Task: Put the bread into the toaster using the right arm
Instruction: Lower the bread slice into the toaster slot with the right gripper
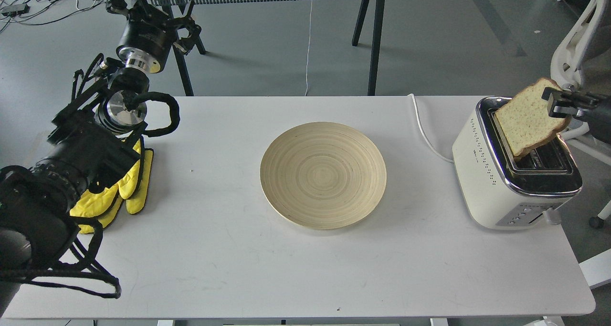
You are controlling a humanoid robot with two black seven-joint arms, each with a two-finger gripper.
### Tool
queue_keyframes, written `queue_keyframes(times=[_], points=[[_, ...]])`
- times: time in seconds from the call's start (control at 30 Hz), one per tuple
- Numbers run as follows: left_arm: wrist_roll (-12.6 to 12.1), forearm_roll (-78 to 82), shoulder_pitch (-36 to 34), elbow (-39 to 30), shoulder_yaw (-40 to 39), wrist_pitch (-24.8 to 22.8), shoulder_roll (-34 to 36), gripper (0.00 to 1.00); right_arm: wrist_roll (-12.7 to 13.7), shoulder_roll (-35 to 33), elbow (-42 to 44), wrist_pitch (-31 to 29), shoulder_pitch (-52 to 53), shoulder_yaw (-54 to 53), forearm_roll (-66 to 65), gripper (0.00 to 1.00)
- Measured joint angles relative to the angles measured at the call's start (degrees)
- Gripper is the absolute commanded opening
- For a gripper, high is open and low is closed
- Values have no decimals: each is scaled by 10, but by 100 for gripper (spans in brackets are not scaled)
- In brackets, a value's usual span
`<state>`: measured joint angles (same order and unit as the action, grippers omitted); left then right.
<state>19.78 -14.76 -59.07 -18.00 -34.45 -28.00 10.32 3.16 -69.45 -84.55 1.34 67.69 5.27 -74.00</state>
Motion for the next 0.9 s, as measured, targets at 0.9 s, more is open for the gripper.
queue_keyframes(times=[0.9], points=[[0,0,0,0,0,0,0,100,1,-42,-47,0,-23,0,-6,10]])
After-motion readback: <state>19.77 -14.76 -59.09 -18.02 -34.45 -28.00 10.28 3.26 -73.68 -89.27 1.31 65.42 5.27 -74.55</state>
